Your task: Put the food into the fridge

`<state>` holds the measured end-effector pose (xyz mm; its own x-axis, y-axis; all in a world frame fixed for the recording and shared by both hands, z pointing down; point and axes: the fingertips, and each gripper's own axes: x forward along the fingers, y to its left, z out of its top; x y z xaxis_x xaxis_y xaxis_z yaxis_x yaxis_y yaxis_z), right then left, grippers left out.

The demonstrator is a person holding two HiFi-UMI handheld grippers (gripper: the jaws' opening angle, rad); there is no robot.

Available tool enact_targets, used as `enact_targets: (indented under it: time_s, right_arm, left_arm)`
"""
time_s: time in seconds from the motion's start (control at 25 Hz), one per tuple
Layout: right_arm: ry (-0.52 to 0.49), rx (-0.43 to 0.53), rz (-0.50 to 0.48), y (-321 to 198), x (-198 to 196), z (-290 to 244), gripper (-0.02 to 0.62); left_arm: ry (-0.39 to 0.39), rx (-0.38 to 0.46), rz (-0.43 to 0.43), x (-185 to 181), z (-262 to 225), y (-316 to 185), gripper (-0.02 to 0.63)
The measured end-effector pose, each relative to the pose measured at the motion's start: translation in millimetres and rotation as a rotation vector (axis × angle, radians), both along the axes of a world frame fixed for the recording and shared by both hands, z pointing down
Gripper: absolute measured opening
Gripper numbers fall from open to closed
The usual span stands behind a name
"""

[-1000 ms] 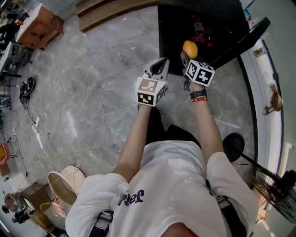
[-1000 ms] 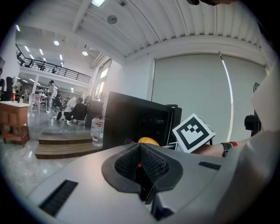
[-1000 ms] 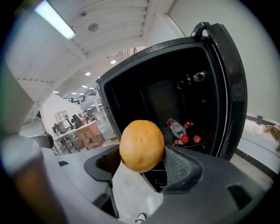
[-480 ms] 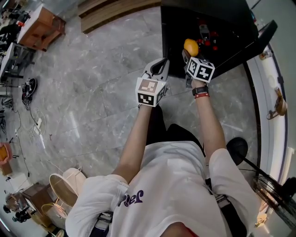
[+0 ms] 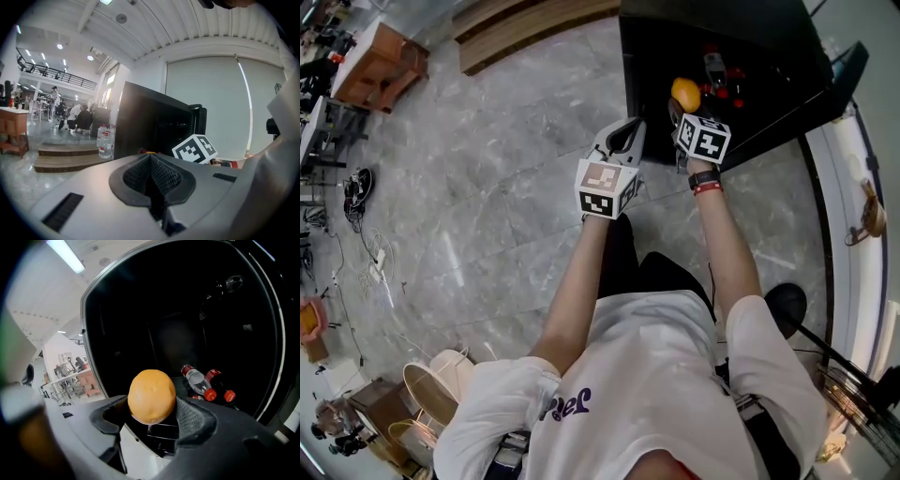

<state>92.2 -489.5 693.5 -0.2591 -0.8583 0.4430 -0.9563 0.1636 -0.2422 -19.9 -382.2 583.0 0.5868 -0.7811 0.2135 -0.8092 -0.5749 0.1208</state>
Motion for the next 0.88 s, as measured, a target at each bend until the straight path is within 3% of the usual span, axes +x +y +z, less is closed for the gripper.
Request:
enact_targets:
  time_s: [0.88]
  right_arm:
    - [0.065,-0.003,0.016,-79.7,-1.2,60.8,0.318]
  left_arm:
    - [0.027,0.055,0.000,-5.7,19.2,-46.1,0.018]
